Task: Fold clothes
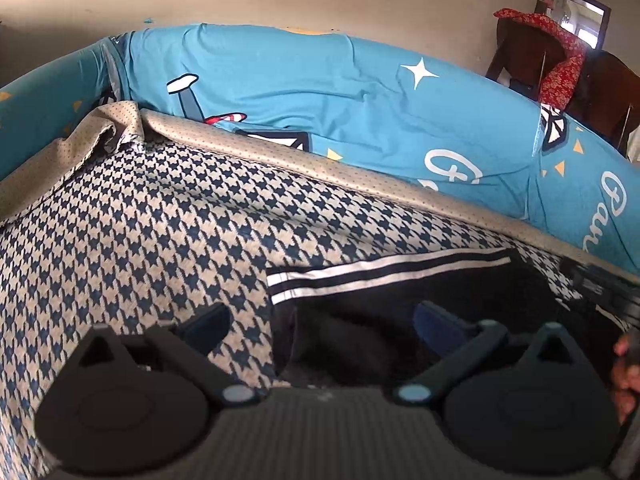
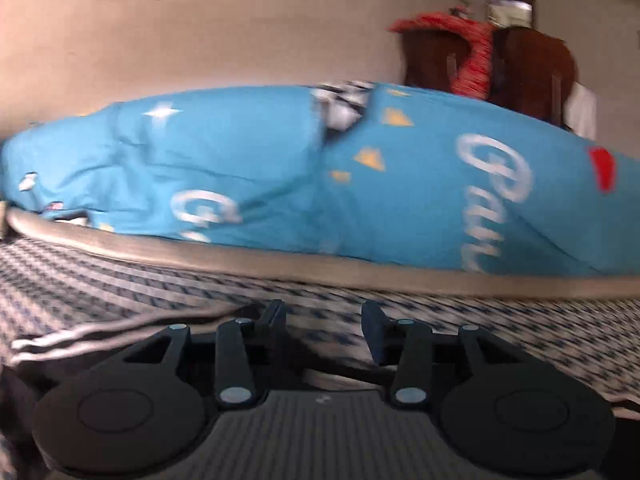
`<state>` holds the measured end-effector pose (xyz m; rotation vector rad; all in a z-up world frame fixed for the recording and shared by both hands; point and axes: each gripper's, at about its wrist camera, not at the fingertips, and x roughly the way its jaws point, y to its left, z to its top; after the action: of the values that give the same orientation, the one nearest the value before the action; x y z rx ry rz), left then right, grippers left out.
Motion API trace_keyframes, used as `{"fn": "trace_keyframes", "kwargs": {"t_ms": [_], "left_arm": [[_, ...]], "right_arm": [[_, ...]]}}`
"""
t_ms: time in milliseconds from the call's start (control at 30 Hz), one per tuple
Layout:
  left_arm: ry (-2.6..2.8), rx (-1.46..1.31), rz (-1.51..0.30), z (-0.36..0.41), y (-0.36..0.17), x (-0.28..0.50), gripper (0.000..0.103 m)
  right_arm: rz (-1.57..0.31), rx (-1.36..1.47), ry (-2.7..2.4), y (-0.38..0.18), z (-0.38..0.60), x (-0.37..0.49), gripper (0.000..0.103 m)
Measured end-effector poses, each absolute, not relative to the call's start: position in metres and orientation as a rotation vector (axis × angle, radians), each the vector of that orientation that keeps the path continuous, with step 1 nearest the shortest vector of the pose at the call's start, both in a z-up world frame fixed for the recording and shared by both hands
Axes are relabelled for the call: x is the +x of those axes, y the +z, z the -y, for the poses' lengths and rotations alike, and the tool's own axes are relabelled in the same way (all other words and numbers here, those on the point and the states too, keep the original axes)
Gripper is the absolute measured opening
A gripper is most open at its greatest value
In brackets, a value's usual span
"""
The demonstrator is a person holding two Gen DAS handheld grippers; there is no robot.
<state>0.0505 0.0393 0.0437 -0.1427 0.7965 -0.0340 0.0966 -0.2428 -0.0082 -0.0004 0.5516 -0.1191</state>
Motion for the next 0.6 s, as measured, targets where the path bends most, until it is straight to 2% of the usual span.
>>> {"fn": "trace_keyframes", "kwargs": {"t_ms": [233, 433, 600], "left_arm": [[-0.045, -0.138, -0.803, -0.029, 0.043, 0.051, 0.103], [-0.056, -0.133, -0.816, -0.02, 0.04, 0.052, 0.103], [-0.06, -0.125, -0.822, -0.016, 0.039, 0.052, 0.103]], "right_arm": [[-0.611, 0.037, -0.255, -0.014, 0.309, 0.087, 0.042], [-0.7, 0.137, -0.22, -0.021, 0.332, 0.089, 0.043], [-0.701, 0.12, -0.222, -0.029, 0.329, 0.09, 0.043]]}}
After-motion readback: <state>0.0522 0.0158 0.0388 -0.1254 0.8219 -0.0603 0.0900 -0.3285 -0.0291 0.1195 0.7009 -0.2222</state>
